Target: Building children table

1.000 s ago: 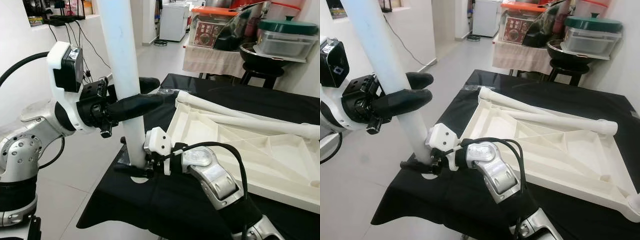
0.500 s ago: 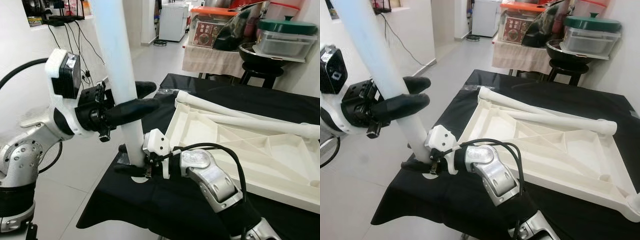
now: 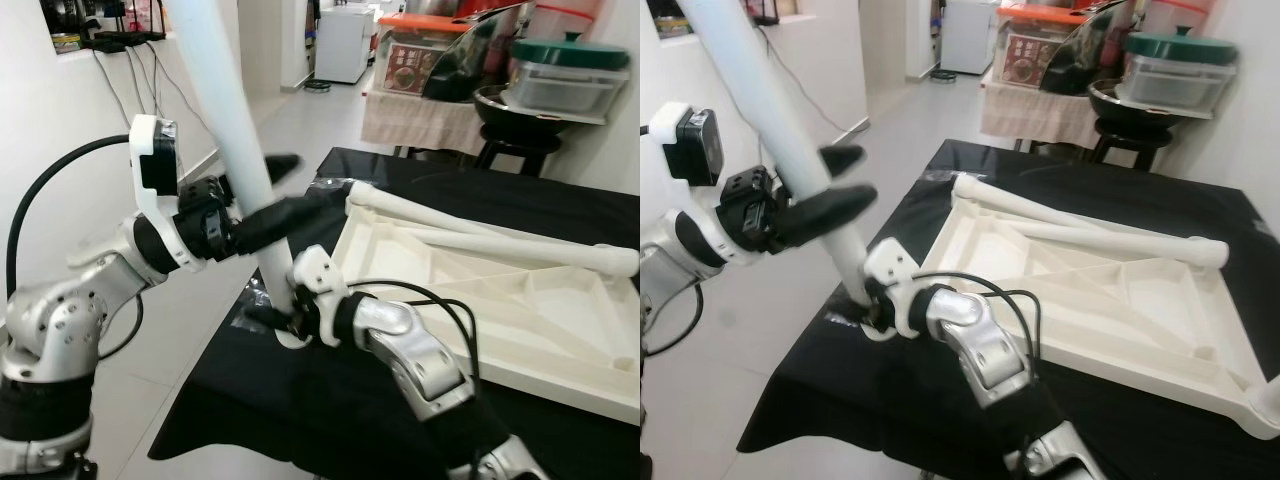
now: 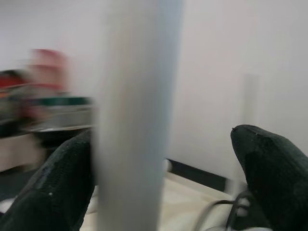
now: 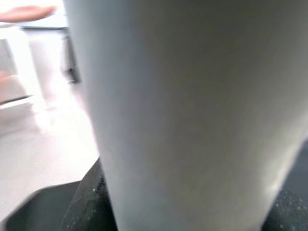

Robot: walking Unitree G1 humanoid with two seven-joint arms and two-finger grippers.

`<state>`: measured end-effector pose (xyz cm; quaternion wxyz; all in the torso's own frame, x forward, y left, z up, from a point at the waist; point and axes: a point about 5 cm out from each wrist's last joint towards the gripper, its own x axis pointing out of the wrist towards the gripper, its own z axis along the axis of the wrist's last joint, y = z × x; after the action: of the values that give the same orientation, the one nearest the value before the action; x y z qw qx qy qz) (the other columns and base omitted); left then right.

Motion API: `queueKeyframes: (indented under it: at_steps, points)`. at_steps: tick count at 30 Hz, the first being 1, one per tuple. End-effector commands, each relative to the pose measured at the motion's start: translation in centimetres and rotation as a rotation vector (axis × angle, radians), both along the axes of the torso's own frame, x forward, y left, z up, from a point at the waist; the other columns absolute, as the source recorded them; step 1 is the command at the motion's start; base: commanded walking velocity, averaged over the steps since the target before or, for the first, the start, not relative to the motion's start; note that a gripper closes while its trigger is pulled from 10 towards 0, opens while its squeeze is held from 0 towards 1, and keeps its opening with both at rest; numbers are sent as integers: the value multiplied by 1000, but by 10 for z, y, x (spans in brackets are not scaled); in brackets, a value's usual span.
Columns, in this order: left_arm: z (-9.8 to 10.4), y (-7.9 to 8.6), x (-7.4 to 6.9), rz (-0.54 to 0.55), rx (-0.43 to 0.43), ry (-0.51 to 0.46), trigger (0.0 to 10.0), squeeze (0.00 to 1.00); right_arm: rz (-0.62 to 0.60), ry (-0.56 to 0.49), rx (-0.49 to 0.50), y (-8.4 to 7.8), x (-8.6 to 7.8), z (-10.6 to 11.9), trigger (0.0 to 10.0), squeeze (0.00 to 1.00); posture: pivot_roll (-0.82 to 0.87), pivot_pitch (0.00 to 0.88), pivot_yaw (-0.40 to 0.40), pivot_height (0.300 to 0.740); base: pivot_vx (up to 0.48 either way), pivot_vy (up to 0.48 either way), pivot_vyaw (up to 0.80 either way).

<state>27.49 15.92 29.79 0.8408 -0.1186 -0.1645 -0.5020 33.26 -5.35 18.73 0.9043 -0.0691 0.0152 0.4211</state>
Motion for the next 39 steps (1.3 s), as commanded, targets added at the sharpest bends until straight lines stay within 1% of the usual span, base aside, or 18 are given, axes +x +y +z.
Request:
queueKeyframes:
  at_steps: [1, 2, 5, 6, 8, 9, 10, 12, 13, 14, 17, 18, 22, 25, 31, 33, 36, 39]
  points:
    - [-4, 13, 1, 111, -41, 17, 10000, 1000, -109, 17, 49, -12, 10, 3, 0, 0, 61, 6, -58, 740, 0, 0, 0]
    - [-4, 13, 1, 111, -41, 17, 10000, 1000, -109, 17, 49, -12, 10, 3, 0, 0, 61, 6, -58, 740, 0, 0, 0]
    - [-26, 43, -6, 374, -98, 113, 10000, 1000, -223, 41, 135, -17, 22, 8, 0, 0, 91, 49, -76, 740, 0, 0, 0]
    - [-33, 47, -11, 445, -71, 135, 10000, 867, -223, 42, 166, -14, 25, 11, 0, 0, 99, 61, -78, 740, 0, 0, 0]
    - [-33, 47, -11, 445, -71, 135, 10000, 867, -223, 42, 166, -14, 25, 11, 0, 0, 99, 61, -78, 740, 0, 0, 0]
    - [-38, 48, -15, 488, -41, 147, 10000, 867, -210, 38, 193, -11, 25, 15, 0, 0, 110, 78, -78, 740, 0, 0, 0]
    - [-50, 46, -22, 530, 37, 165, 10000, 0, -166, 26, 227, -4, 24, 19, 10000, 0, 117, 93, -78, 740, 0, 0, 0]
    - [-58, 44, -28, 551, 102, 176, 10000, 0, -136, 14, 247, 1, 22, 22, 10000, 0, 120, 98, -78, 740, 0, 0, 0]
    - [-69, 39, -35, 562, 168, 190, 10000, 0, -116, 15, 269, 6, 22, 25, 10000, 0, 129, 123, -78, 740, 0, 0, 0]
    - [-69, 39, -35, 562, 168, 190, 10000, 0, -116, 15, 269, 6, 22, 25, 10000, 0, 129, 123, -78, 740, 0, 0, 0]
    - [-88, 27, -55, 564, 281, 224, 10000, 0, -79, 12, 332, 11, 23, 29, 10000, 0, 148, 173, -75, 740, 0, 0, 0]
    - [-95, 21, -64, 564, 304, 242, 10000, 0, -43, -15, 319, 12, 24, 28, 10000, 0, 154, 188, -75, 740, 0, 0, 0]
    - [-102, 14, -75, 554, 338, 260, 10000, 0, 21, -43, 295, 14, 25, 26, 10000, 0, 156, 195, -76, 740, 0, 0, 0]
    - [-109, 11, -92, 550, 427, 258, 10000, 0, 116, -102, 207, 15, 25, 23, 10000, 0, 173, 243, -84, 740, 0, 0, 0]
    - [-112, 7, -107, 526, 457, 268, 10000, 0, 162, -123, 134, 11, 28, 21, 10000, 0, 189, 285, -92, 740, 0, 0, 0]
    - [-111, 4, -116, 519, 448, 279, 10000, 0, 242, -118, 126, 5, 29, 24, 10000, 0, 196, 308, -86, 740, 0, 0, 0]
    - [-111, 3, -120, 520, 447, 282, 10000, 0, 277, -119, 124, 2, 29, 25, 10000, 0, 196, 308, -86, 740, 0, 0, 0]
    - [-110, 3, -128, 515, 448, 294, 10000, 0, 392, -109, 128, -7, 29, 26, 10000, 0, 207, 335, -72, 740, 0, 0, 0]
